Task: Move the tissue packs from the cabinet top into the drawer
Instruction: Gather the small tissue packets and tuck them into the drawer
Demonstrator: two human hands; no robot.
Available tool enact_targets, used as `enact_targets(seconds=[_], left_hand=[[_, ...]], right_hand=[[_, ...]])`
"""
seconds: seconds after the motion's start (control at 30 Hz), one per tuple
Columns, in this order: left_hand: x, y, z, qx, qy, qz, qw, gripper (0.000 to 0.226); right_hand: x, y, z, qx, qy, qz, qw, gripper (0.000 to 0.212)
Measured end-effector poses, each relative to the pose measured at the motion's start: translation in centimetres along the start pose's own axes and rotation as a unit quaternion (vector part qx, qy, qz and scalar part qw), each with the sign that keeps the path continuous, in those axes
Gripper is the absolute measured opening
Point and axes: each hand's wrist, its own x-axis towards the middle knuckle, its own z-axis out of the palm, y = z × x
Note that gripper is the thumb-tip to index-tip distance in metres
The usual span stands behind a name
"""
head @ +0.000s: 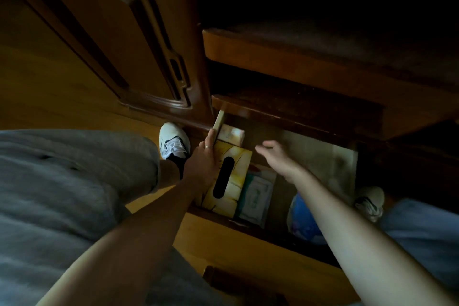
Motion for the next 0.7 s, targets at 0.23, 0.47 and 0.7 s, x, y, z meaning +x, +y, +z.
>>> enact_targets(seconds=[0.23,0.47,0.7], left_hand=[[-1.6,8.2,-6.2,0.080,0.075,0.101,0.989,0.055],[-6.0,22.8,-18.6,0.146,0.263,0.406,0.863,0.023],[-3.6,37.4,-28.8,0.046,0.343,0.393,0.852,0.017]], right_hand=[[-8.6,0.3,-6.6,-0.063,0.057,-0.079,0.993,0.046],[-21.2,-8.9,-14.5,-0.038,0.084,-0.257,0.962,0.020],[-32.0,-15.8,-24.8,-0.007,0.142,-0.370,0.918,0.027]])
